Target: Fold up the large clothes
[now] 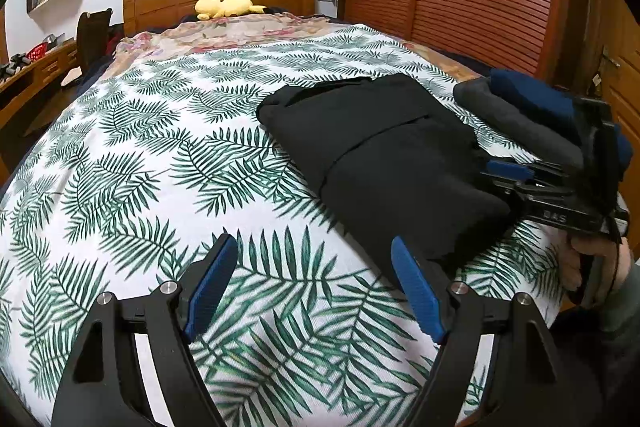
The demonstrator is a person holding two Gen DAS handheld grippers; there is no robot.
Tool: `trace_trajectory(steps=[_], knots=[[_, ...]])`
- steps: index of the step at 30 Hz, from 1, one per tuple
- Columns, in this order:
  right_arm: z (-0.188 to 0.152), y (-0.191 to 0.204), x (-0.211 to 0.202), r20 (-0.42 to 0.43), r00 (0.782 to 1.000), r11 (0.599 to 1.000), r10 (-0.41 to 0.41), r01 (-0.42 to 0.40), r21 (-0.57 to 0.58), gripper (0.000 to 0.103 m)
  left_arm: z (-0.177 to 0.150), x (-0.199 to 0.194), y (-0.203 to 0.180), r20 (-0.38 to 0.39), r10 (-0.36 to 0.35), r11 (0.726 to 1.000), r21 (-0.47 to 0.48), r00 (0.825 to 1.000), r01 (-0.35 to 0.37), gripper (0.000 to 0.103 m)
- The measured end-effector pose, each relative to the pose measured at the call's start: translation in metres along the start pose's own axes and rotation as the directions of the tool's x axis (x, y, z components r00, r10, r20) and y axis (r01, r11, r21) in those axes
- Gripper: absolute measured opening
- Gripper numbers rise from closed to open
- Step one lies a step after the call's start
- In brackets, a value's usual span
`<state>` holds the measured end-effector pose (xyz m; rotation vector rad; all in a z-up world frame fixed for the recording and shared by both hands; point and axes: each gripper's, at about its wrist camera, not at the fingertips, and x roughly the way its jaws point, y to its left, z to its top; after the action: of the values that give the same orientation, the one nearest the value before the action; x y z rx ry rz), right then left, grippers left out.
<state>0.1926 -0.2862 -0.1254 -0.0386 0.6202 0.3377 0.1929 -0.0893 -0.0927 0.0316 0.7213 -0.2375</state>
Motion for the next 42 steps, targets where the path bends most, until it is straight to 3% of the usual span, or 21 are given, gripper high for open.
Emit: trace_trajectory(steps=[10, 21, 31, 42], knots=[[-0.011, -0.024, -0.031, 0.053, 0.997, 0.999, -0.047, 0.046, 0.022, 0.049, 0.03, 0.036, 0.005, -0.014, 0.008, 1.0, 0.011, 1.0, -0.007, 0.08], [-0.021, -0.052, -0.008, -0.055, 0.998, 0.992, 0.042, -0.035, 0.118, 0.07, 0.081, 0.081, 0.011, 0.01, 0.009, 1.0, 0.021, 1.0, -0.009, 0.08], [-0.013, -0.062, 0.011, -0.103, 0.985, 0.979, 0.141, -0.123, 0.165, 0.07, 0.125, 0.146, 0.034, -0.034, 0.023, 1.0, 0.002, 0.999, -0.023, 0.08], [-0.013, -0.058, 0.017, -0.116, 0.985, 0.986, 0.126, -0.112, 0.121, 0.07, 0.14, 0.212, 0.053, -0.135, 0.005, 0.999, -0.052, 0.991, -0.012, 0.08]])
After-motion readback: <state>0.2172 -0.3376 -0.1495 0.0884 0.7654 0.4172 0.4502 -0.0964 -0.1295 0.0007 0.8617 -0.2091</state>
